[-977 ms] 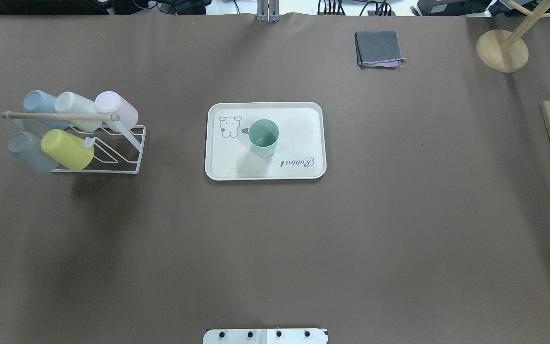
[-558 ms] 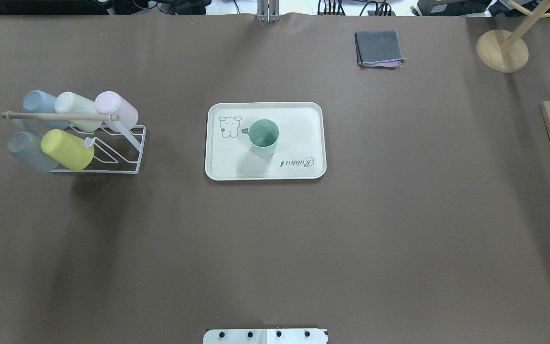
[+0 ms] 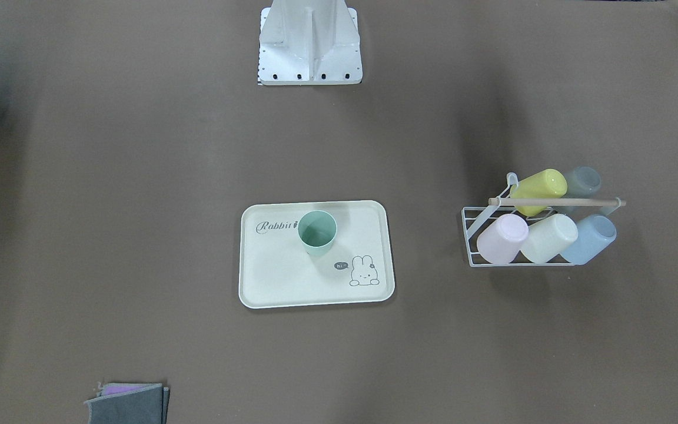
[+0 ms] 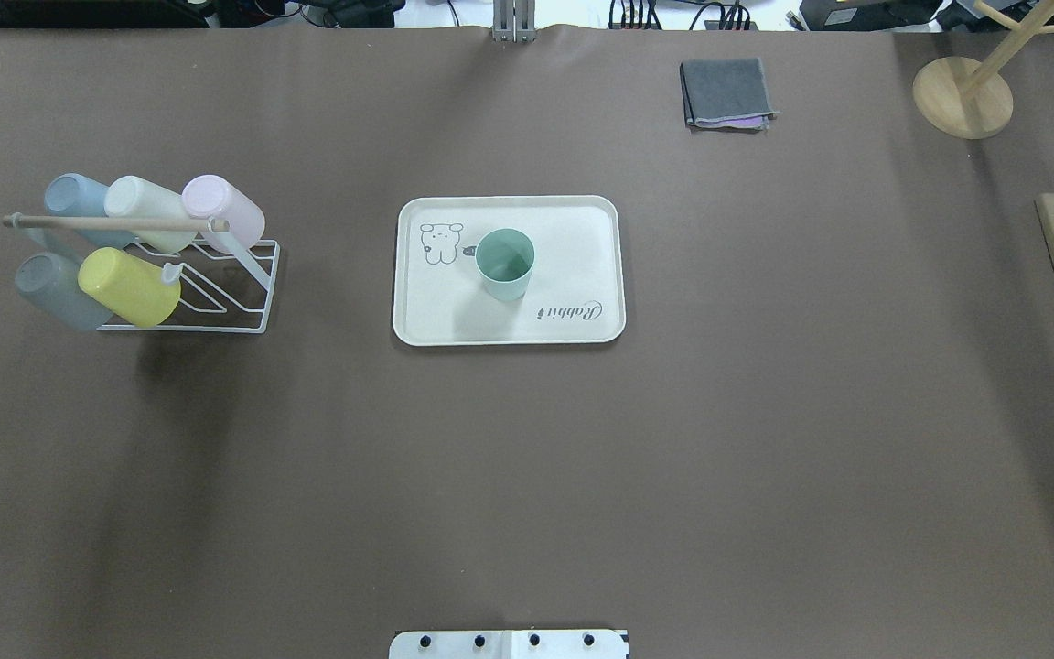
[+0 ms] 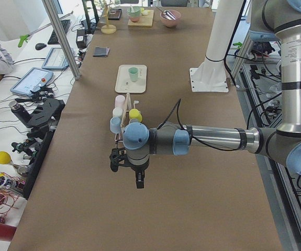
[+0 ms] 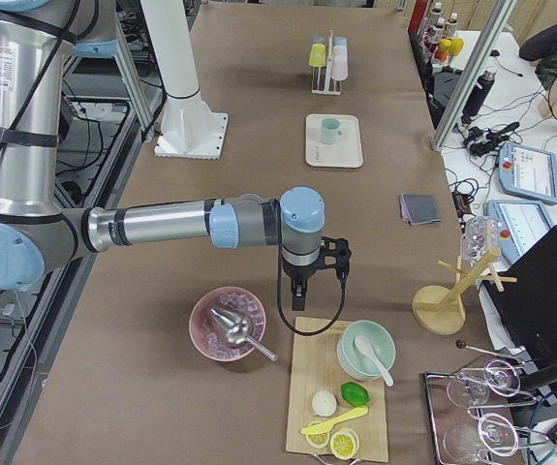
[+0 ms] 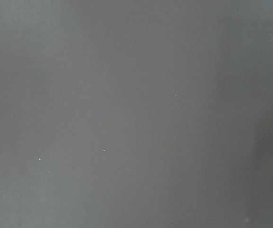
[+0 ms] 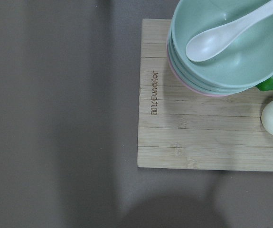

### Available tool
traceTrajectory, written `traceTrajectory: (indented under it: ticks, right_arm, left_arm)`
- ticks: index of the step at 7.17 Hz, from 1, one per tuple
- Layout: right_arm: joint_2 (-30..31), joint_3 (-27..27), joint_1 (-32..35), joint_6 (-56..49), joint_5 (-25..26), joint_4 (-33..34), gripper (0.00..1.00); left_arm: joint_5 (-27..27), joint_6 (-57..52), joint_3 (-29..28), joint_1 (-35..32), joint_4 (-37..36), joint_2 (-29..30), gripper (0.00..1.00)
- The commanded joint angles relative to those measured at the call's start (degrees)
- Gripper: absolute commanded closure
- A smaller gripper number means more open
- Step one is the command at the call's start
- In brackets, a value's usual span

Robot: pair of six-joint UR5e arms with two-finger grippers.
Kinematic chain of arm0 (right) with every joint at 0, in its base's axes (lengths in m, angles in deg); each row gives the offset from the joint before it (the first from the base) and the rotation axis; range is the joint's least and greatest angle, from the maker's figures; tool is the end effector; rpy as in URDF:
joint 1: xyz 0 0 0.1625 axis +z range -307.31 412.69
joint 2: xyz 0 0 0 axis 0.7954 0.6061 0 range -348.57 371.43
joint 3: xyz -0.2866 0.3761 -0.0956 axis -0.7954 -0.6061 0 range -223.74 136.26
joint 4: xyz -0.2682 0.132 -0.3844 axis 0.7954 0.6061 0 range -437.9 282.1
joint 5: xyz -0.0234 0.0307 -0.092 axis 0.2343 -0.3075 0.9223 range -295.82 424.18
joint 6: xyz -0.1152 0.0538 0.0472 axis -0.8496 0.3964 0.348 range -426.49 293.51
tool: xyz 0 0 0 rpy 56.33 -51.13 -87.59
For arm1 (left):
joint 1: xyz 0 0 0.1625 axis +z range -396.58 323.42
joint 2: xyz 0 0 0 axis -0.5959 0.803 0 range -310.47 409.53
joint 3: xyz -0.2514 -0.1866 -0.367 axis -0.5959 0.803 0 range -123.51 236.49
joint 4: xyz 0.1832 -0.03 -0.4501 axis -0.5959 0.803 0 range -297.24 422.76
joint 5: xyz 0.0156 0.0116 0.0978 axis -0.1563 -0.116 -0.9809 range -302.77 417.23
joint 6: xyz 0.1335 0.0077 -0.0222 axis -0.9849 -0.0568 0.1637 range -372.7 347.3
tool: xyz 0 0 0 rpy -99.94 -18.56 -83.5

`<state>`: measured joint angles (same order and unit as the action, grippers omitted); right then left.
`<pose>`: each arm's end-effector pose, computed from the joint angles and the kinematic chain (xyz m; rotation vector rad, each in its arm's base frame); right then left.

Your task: Pick up and place green cup on tray

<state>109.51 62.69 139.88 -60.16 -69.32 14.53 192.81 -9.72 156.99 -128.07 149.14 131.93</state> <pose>0.0151 -0.5063 0.6598 0.0375 -0.7639 0.0193 -0.0495 -0.5012 0.7131 -0.0221 0.7955 -0.0787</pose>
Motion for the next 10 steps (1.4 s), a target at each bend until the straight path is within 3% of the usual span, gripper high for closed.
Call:
traceTrajectory:
  ticks: [1, 3, 5, 10]
  right_arm:
    - [0.0, -0.7, 0.0, 0.0, -0.2, 0.0, 0.0]
    - [0.0, -0.6, 0.0, -0.1, -0.1, -0.1, 0.0]
    - [0.0, -0.4, 0.1, -0.1, -0.2, -0.1, 0.0]
    - [-0.4, -0.8, 0.0, 0.0, 0.3, 0.0, 0.0]
  left_arm:
    - [0.0, 0.0, -0.6, 0.1, 0.0, 0.7, 0.02]
    - [0.0, 0.1, 0.0, 0.0, 0.0, 0.8, 0.02]
    - [0.1, 0.1, 0.0, -5.2, -0.2, 0.0, 0.02]
    - [2.2, 0.1, 0.2, -6.0, 0.0, -1.5, 0.02]
